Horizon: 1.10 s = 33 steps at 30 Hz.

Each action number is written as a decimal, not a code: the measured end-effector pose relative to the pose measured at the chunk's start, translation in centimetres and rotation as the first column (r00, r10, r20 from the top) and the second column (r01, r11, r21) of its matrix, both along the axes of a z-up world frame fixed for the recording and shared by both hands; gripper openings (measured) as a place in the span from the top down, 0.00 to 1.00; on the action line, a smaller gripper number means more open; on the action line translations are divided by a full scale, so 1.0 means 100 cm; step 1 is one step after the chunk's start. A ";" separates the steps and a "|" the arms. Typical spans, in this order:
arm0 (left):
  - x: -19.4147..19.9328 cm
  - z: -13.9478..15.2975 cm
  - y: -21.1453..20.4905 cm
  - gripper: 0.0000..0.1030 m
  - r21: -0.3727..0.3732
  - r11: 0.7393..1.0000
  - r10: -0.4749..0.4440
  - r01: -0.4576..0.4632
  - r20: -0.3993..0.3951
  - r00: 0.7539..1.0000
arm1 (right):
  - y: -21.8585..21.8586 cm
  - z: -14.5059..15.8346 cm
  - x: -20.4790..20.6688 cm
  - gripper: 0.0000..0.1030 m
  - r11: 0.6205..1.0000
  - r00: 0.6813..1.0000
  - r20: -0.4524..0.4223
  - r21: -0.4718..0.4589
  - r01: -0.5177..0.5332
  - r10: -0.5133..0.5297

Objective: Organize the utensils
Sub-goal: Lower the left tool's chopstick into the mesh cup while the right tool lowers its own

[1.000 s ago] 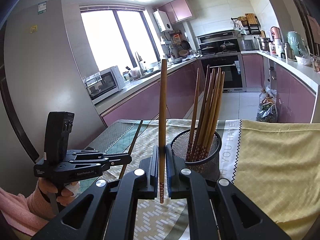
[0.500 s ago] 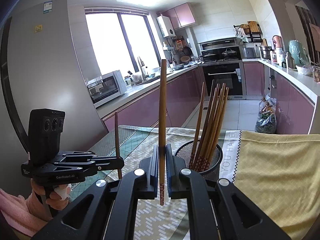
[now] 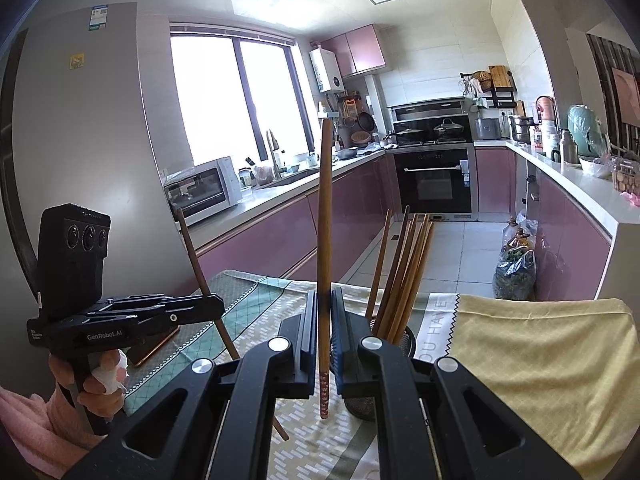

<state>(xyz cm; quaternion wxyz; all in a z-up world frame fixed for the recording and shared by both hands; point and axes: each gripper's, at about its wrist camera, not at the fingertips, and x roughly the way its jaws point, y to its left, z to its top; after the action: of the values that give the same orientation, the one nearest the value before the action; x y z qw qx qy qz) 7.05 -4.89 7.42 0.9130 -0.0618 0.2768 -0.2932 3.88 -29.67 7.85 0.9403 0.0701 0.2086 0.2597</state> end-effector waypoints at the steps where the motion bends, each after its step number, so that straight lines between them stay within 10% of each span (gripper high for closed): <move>1: 0.000 0.002 -0.001 0.93 0.001 1.000 0.001 -0.001 0.004 1.000 | 0.000 0.001 0.000 0.94 1.000 1.000 0.001 0.000 0.001 -0.001; 33: 0.008 0.082 -0.020 0.93 0.021 0.999 0.033 -0.038 0.186 0.982 | 0.006 0.033 0.015 0.94 1.000 0.997 0.080 -0.021 0.023 -0.022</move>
<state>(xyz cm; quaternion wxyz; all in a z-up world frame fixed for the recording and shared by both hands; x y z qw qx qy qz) 7.88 -6.86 15.60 0.9406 -0.0279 0.1931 -0.2779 5.36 -29.09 11.18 0.9514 0.0519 0.1731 0.2495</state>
